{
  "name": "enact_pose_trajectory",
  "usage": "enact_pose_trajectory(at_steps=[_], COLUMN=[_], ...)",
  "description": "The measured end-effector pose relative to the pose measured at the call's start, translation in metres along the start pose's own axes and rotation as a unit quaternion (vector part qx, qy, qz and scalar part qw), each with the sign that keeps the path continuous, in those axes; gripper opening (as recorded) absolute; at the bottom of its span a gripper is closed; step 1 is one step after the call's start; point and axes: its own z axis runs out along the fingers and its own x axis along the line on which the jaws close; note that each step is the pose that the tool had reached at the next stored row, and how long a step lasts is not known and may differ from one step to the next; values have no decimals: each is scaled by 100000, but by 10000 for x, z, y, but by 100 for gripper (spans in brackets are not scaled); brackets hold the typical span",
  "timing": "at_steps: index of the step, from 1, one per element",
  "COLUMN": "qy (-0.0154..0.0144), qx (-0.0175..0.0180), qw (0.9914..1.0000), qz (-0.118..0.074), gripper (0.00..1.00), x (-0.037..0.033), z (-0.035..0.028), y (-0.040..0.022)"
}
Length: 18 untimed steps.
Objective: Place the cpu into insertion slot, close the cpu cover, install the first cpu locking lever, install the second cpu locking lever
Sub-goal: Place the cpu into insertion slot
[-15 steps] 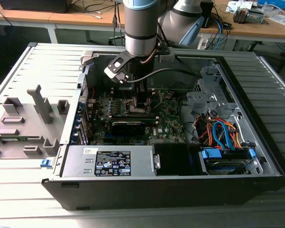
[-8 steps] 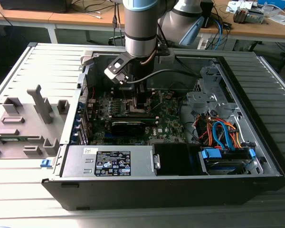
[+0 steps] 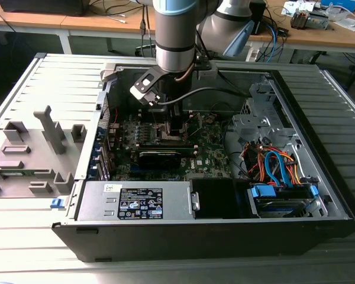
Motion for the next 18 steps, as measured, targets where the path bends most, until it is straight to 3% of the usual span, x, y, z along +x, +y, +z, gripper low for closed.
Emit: enact_pose_trajectory(at_steps=[18], qy=[-150], qx=[11], qw=[100000], qz=[32], gripper=[54], x=[3], z=[61], y=[-4])
